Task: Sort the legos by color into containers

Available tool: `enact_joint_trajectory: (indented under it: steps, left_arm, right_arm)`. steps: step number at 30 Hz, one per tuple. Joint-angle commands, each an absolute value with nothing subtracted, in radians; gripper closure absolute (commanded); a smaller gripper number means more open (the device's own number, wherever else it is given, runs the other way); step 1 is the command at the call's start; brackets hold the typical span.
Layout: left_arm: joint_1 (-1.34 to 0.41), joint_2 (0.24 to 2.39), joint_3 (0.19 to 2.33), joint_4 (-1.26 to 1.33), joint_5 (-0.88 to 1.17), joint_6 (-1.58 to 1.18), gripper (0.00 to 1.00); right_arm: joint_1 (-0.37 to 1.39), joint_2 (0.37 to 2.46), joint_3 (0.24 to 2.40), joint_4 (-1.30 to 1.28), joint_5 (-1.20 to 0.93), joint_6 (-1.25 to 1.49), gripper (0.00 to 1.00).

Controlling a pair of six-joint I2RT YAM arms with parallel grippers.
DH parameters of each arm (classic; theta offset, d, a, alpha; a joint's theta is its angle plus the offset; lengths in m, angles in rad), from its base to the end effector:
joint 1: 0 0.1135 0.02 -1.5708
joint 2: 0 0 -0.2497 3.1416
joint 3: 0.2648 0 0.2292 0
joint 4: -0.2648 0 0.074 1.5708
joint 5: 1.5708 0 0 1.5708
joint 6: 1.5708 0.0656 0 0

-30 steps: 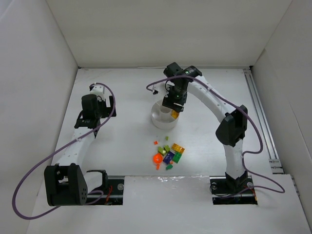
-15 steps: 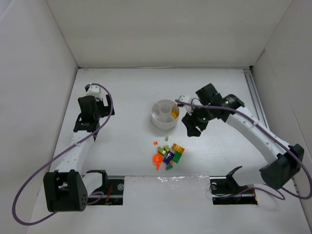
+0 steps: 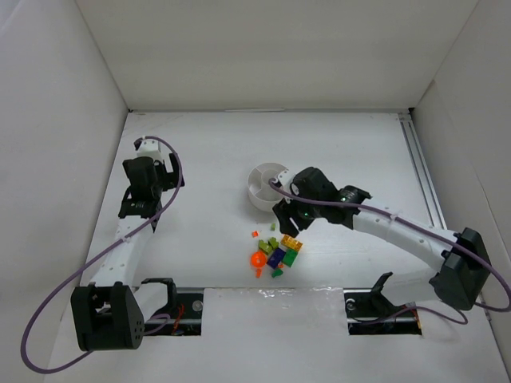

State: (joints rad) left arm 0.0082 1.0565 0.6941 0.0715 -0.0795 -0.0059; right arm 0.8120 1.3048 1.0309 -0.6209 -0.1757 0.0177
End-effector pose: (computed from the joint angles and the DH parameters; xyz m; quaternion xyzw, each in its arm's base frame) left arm 0.2588 0.0073 0.2686 -0.0294 0.8013 0.0326 0.5966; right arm 0.1776 0.2040 0.2442 -0.3903 0.8554 0.2089 0.2689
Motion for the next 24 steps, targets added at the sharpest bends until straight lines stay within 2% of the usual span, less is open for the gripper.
enact_joint_trajectory:
  steps: [1, 4, 14, 24]
  left_arm:
    - [0.012, 1.040, 0.681, 0.115, -0.081, -0.020, 0.00]
    - [0.012, 1.049, 0.681, 0.115, -0.081, -0.020, 0.00]
    - [0.012, 1.048, 0.681, 0.115, -0.091, -0.009, 0.00]
    - [0.012, 1.058, 0.681, 0.115, -0.100, -0.009, 0.00]
  right_arm:
    - [0.841, 1.354, 1.022, -0.462, -0.084, 0.055, 0.33]
    - [0.850, 1.388, 1.022, -0.462, -0.074, 0.017, 0.30]
    - [0.870, 1.436, 1.013, -0.569, -0.061, -0.132, 0.31]
    - [0.916, 1.555, 1.025, -0.633, -0.031, -0.221, 0.27]
